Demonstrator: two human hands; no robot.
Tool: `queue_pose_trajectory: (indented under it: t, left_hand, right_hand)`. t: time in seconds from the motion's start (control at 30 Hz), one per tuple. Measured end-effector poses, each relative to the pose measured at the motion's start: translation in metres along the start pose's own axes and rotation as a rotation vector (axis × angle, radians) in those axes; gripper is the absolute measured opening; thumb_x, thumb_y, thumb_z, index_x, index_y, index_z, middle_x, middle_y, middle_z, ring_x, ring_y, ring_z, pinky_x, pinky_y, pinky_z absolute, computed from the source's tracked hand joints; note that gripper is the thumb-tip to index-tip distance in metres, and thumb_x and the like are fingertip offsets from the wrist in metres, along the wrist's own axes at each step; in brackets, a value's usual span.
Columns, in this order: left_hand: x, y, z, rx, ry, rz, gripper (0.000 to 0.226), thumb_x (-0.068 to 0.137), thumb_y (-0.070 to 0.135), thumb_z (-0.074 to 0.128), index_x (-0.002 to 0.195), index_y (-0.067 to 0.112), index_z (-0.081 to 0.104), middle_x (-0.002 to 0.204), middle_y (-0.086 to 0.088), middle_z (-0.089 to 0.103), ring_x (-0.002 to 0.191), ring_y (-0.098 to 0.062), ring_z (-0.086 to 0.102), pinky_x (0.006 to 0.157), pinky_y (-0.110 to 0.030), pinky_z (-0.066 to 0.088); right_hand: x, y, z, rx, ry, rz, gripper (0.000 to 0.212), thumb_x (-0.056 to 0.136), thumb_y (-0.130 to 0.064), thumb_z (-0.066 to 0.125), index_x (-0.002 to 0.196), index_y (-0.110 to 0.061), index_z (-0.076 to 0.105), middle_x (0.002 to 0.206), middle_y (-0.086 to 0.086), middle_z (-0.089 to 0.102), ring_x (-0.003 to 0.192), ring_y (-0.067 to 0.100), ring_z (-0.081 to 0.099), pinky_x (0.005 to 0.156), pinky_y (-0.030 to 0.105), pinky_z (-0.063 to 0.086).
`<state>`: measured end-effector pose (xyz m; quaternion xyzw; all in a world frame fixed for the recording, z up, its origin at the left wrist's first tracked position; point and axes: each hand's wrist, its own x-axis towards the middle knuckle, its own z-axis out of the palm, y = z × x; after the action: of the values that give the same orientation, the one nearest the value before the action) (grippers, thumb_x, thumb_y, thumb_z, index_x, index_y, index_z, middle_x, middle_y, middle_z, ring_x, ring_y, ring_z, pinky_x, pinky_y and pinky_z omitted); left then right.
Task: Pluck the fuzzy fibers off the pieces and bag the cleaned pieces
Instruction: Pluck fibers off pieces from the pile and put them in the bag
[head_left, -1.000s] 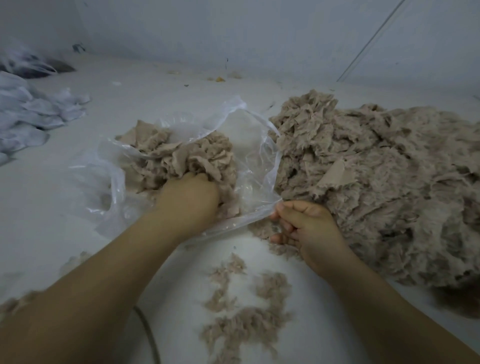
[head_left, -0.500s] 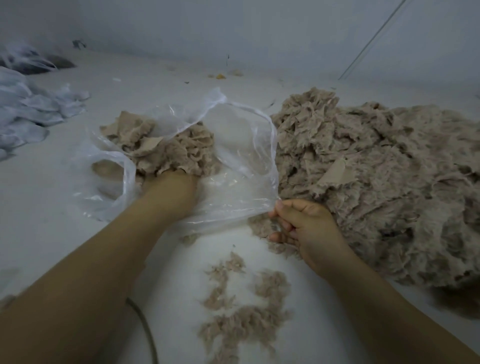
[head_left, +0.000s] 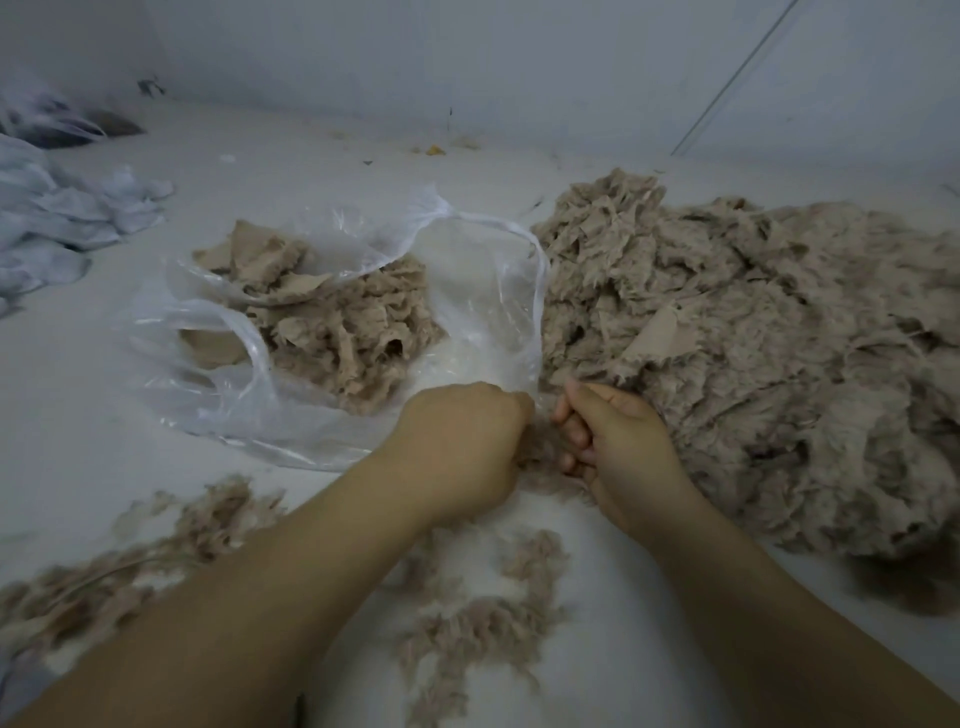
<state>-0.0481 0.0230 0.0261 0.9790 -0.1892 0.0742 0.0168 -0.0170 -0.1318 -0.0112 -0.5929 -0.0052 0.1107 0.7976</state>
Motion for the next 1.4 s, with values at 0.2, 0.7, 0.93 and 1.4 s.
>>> queue_pose_trajectory:
  t: [0.2,0.7,0.93,1.4]
  left_hand:
    - [0.01,-0.001,0.014,-0.036,-0.018,-0.058,0.018,0.085,0.017,0.05,0.068,0.019,0.044,0.067,0.004,0.038,0.067,-0.022,0.049,0.054,-0.03,0.032]
    - [0.019,-0.005,0.019,-1.254,-0.057,-0.465,0.032,0.099,0.023,0.053,0.072,0.009,0.061,0.06,-0.01,0.067,0.047,-0.021,0.058,0.04,-0.028,0.047]
    - [0.024,-0.039,0.028,-1.203,0.29,-0.642,0.022,0.096,0.007,0.055,0.075,0.005,0.062,0.066,-0.009,0.063,0.056,-0.025,0.064,0.056,-0.035,0.057]
    - [0.015,-0.018,0.013,-1.357,0.26,-0.367,0.008,0.084,0.001,0.072,0.075,0.001,0.07,0.047,-0.004,0.056,0.039,-0.012,0.046,0.042,-0.02,0.039]
  right_hand:
    - [0.0,0.001,-0.002,0.0,-0.015,-0.018,0.04,0.101,-0.024,0.054,0.063,-0.013,0.06,0.046,-0.004,0.039,0.037,0.005,0.035,0.041,0.022,0.039]
    - [-0.002,0.0,-0.003,-0.16,-0.099,-0.064,0.017,0.089,-0.024,0.072,0.075,-0.014,0.073,0.067,0.018,0.058,0.052,0.022,0.043,0.052,0.03,0.037]
    - [0.002,0.005,-0.006,-0.105,-0.042,-0.028,0.032,0.094,-0.011,0.063,0.063,-0.019,0.068,0.073,0.016,0.047,0.052,0.015,0.043,0.044,0.021,0.041]
    - [-0.003,-0.002,-0.005,-0.194,-0.169,-0.032,0.018,0.068,-0.009,0.062,0.051,-0.015,0.064,0.045,0.007,0.043,0.037,0.012,0.037,0.041,0.023,0.032]
